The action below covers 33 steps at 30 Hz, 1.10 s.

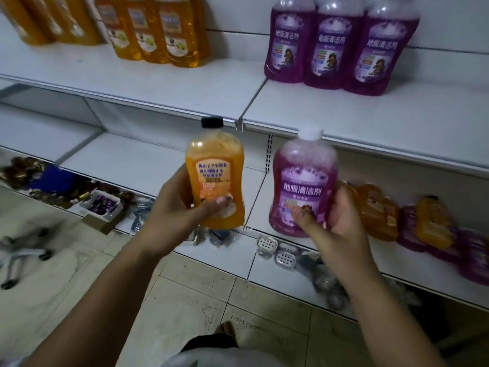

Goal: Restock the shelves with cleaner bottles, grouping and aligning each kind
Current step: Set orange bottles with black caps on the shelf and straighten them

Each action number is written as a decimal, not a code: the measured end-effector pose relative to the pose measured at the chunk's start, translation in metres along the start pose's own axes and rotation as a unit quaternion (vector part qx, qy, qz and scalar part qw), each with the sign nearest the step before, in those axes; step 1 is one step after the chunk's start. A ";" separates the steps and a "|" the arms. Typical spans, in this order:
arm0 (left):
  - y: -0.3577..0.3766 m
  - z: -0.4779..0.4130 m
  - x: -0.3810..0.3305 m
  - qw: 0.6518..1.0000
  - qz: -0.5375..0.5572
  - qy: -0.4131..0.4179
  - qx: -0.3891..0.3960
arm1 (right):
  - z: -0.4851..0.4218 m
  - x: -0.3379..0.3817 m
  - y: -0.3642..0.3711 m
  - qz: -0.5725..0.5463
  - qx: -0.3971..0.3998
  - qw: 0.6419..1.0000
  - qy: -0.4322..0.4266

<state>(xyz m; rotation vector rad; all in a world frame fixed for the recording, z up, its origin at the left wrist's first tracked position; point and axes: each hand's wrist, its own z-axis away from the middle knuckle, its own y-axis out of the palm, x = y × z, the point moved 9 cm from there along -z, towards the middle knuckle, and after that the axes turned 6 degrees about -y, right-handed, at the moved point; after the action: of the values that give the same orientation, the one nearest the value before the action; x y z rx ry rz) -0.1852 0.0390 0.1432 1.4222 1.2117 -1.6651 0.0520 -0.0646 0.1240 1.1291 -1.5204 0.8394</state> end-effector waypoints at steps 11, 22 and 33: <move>-0.027 -0.062 -0.117 0.988 -0.032 0.149 -0.025 | -0.095 0.104 -0.003 0.065 -0.014 0.992 -0.107; -0.054 -0.152 -0.138 0.982 -0.004 0.189 0.017 | -0.236 0.087 0.016 0.179 -0.090 0.974 -0.108; -0.063 -0.205 -0.124 0.982 0.011 0.183 0.043 | -0.273 0.059 0.013 0.233 -0.132 0.959 -0.097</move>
<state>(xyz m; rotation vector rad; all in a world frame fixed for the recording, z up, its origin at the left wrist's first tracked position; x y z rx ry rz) -0.1340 0.2389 0.2795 1.8479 1.3258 -1.4970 0.1238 0.1765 0.2469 0.6782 -2.0415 0.8151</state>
